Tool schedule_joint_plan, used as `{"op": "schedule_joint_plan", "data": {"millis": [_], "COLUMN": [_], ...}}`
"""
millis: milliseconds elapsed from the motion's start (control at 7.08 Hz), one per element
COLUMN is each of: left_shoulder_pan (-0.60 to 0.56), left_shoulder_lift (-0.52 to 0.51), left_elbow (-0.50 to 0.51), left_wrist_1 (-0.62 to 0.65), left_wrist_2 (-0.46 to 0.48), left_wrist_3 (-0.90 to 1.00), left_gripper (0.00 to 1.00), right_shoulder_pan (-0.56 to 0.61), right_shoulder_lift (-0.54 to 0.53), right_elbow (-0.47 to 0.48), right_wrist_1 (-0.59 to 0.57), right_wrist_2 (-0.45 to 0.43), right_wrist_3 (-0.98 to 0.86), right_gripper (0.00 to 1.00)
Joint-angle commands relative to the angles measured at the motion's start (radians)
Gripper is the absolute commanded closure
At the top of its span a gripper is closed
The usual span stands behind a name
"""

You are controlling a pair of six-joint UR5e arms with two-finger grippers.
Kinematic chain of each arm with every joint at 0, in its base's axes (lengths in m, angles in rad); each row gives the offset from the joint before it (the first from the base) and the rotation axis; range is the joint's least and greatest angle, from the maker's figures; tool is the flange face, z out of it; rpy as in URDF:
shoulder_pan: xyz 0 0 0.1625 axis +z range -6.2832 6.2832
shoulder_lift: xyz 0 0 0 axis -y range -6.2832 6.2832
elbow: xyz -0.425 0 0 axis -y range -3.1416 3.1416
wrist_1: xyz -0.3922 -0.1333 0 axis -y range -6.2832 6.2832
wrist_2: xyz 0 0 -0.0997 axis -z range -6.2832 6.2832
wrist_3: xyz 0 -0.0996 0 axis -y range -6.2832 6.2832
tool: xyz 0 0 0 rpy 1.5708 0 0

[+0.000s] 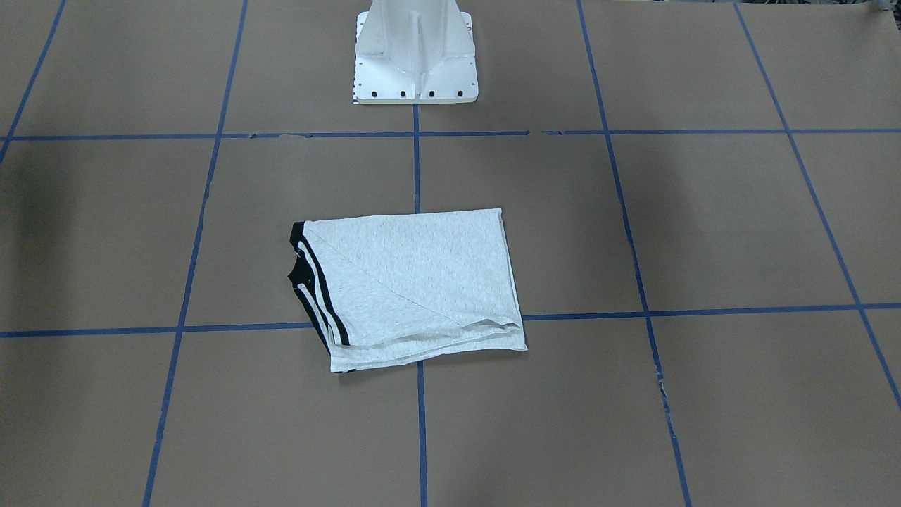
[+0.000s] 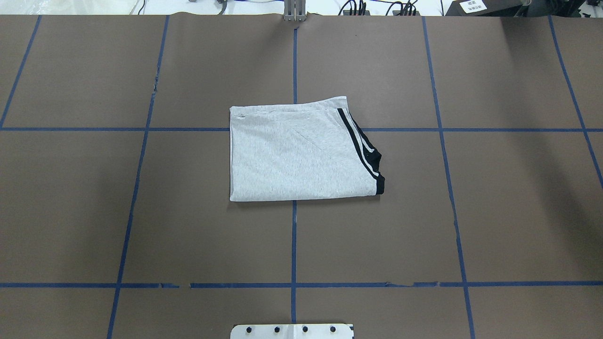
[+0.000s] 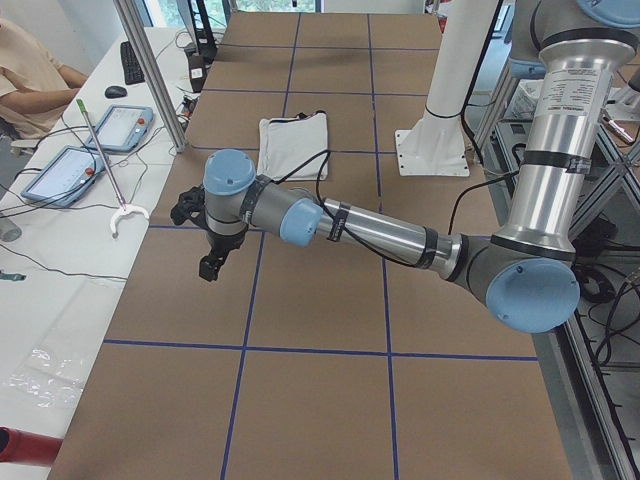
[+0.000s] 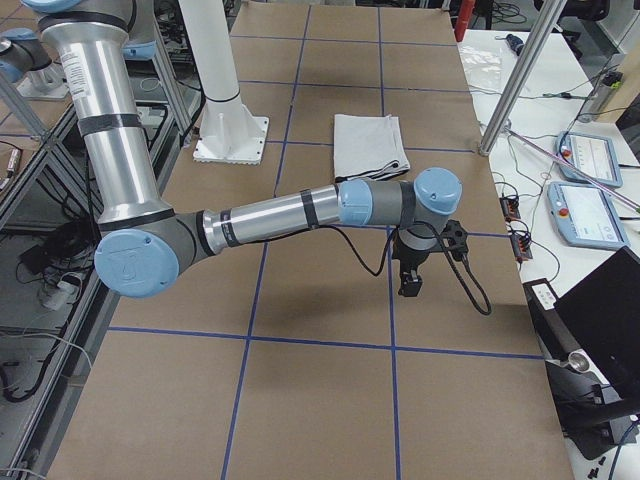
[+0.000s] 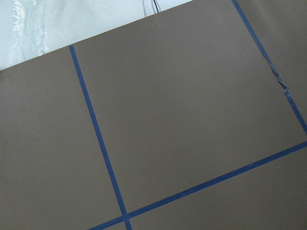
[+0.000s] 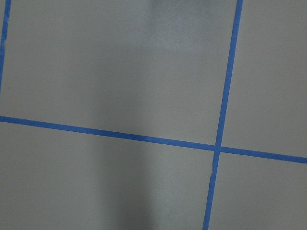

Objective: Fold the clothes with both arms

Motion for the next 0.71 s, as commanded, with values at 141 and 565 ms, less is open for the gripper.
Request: {"op": "schedule_joint_plan", "data": {"millis": [141,565], "left_shoulder_pan": [-0.001,-0.001], "left_shoulder_lift": [0.015,0.02], "left_elbow": [0.002,-0.004], "left_wrist_1": [0.0,0.002], "left_wrist_2": [0.004,0.004], "left_wrist_3": [0.001,0.001], "left_gripper": [0.0,0.0], "right_shoulder_pan": [0.001,0.001], "right_shoulder_lift": [-0.008,-0.008], "right_elbow": [0.003,0.023], "right_wrist_1": [0.001,0.0], "right_wrist_2": [0.0,0.0], "right_wrist_3": [-0.001,0.0], "right_gripper": [0.0,0.0]}}
